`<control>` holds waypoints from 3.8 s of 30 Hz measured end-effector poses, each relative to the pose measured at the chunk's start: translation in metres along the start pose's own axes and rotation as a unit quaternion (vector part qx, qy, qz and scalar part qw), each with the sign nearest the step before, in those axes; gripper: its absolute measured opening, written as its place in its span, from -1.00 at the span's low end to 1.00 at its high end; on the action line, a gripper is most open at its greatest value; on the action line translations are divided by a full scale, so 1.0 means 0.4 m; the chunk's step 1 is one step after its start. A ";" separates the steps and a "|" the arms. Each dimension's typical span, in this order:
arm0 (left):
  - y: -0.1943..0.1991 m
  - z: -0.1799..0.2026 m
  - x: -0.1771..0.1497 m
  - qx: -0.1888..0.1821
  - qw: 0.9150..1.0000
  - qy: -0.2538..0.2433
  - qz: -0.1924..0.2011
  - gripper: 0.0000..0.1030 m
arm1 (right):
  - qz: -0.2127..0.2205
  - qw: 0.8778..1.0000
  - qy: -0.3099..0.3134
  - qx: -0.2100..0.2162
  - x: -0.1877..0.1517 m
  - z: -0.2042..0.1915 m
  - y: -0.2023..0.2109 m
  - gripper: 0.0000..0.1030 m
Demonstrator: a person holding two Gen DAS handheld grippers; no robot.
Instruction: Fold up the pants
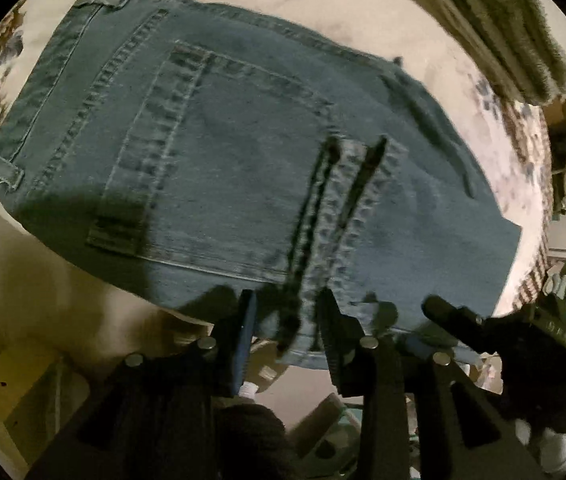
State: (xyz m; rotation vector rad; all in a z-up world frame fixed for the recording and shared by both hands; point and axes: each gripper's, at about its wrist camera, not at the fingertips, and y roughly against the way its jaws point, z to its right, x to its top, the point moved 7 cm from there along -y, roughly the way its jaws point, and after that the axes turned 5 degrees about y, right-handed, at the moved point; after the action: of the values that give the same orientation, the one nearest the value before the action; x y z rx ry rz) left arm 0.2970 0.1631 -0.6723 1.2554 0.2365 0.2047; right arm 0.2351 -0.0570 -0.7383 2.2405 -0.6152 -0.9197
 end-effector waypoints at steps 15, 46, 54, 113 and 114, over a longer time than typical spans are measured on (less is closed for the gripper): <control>-0.007 -0.066 0.008 -0.005 1.000 0.012 0.008 -0.43 | 0.014 0.994 0.022 -0.109 -0.077 -0.059 -0.106 -0.84; -0.095 0.113 0.122 -0.023 0.997 -0.078 0.017 -0.16 | 0.031 0.986 0.130 -0.097 -0.068 0.005 0.025 0.03; -0.010 0.201 0.134 -0.043 0.983 -0.152 0.093 -0.76 | 0.075 0.989 0.077 -0.102 -0.003 0.114 0.125 0.03; 0.471 -0.036 0.117 -0.109 0.914 0.050 0.387 -0.65 | 0.123 0.949 0.212 -0.200 0.083 -0.094 0.128 0.74; 0.475 0.011 0.106 -0.113 0.915 0.031 0.387 -0.67 | 0.128 0.949 0.209 -0.196 0.088 -0.084 0.151 0.74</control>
State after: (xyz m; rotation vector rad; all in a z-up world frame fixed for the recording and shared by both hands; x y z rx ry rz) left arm 0.3343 0.2275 -0.4925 1.0568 -0.2428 0.9299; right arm 0.2720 -0.1080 -0.6930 1.8591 -0.4620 -0.3743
